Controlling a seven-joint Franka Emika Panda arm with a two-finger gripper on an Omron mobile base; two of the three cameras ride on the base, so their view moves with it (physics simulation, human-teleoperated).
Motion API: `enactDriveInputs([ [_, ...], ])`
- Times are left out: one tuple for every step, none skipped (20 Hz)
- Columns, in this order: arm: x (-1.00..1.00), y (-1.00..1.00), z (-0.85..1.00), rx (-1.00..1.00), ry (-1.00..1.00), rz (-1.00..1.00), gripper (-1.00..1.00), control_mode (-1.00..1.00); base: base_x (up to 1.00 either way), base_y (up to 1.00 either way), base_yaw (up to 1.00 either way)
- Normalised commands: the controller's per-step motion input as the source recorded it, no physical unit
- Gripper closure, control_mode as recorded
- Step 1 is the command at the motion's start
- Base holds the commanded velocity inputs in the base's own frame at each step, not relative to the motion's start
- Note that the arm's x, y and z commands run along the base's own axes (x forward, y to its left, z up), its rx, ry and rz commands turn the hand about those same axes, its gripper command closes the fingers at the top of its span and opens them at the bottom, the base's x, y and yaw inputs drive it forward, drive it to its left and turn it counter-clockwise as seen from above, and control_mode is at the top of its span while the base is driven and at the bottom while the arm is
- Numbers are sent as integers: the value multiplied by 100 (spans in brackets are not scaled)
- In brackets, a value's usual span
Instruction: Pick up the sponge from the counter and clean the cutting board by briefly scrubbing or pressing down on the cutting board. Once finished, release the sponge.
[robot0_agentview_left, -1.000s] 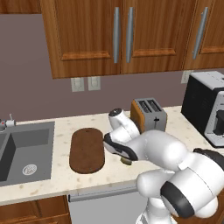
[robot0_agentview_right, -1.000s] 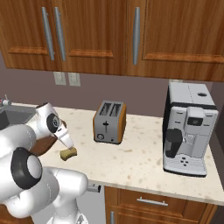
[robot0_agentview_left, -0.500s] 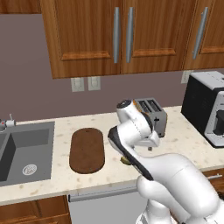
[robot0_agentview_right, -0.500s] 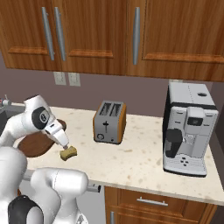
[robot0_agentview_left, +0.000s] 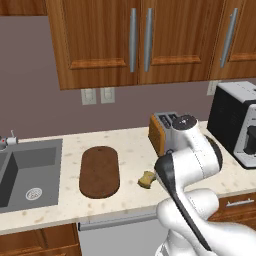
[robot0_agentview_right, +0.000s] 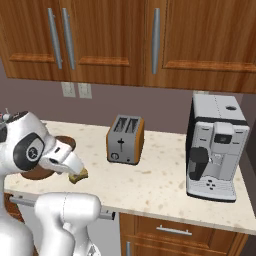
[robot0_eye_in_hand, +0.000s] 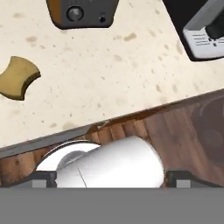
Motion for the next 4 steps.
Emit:
enactDriveInputs([
  [-100,-53,66,0,-7,27,-100,-100,0,0,0],
  [-100,-49,64,0,-5,28,-100,-100,0,0,0],
  [-100,-49,62,0,-5,28,-100,-100,0,0,0],
  [-100,-49,62,0,-5,28,-100,-100,0,0,0],
])
